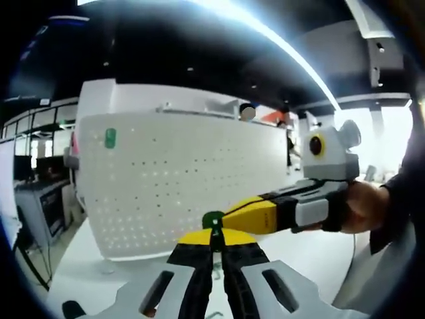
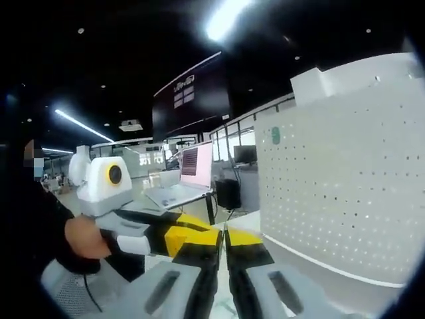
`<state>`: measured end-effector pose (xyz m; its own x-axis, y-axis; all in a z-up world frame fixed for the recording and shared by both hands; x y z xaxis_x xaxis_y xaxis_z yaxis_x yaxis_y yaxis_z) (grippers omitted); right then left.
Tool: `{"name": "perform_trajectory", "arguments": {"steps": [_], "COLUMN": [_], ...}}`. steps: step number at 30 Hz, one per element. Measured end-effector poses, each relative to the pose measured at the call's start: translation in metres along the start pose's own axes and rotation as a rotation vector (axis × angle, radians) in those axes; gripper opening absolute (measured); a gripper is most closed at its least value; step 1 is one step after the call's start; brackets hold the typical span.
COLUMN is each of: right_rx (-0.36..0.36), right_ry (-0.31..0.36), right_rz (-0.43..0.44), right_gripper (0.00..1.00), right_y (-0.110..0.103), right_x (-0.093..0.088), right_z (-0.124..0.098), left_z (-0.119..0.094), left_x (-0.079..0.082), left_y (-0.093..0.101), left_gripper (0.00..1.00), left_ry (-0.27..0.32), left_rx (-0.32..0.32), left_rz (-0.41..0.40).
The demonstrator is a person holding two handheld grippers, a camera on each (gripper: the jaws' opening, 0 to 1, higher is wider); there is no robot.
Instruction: Insert the hook assembly into the mounting plate slot until the hook locks in place.
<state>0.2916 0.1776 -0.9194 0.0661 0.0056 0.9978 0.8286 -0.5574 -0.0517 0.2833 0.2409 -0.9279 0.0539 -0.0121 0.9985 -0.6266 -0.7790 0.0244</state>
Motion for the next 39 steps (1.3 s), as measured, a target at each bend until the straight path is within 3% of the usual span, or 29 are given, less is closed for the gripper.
{"name": "perform_trajectory", "arguments": {"steps": [14, 19, 29, 34, 39], "right_rx": [-0.036, -0.07, -0.132, -0.134, -0.088], "right_ry": [0.007, -0.001, 0.019, 0.011, 0.004], "right_rz": [-0.023, -0.066, -0.053, -0.049, -0.025], "right_gripper": [0.08, 0.11, 0.19, 0.2, 0.18], "right_y": [0.007, 0.013, 0.026, 0.024, 0.017], "right_x": [0.006, 0.009, 0.017, 0.013, 0.01], "right_z": [-0.007, -0.014, -0.029, -0.032, -0.026], "left_z": [0.0, 0.0, 0.0, -0.001, 0.002], "left_x": [0.0, 0.001, 0.004, 0.004, 0.003], "left_y": [0.001, 0.0, -0.001, -0.001, 0.006], "left_gripper": [0.03, 0.03, 0.03, 0.03, 0.03], "left_ry": [0.0, 0.007, 0.023, 0.029, 0.013], "left_rx": [-0.003, 0.003, 0.016, 0.018, -0.006], "left_rz": [0.012, 0.003, 0.004, 0.01, 0.051]}}
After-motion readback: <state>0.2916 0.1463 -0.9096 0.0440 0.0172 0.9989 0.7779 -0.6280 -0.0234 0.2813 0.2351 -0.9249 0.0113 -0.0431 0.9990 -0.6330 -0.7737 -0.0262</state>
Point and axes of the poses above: the point that each gripper's makers call its tool centre point, and the gripper's own axes: z roughly forward along the fingers, y roughly to its right, x roughly out of its top, the point moved 4 cm from there along -z, roughly backward along the fingers, and after that the axes turned 2 degrees about -z, right-handed, at the moved point
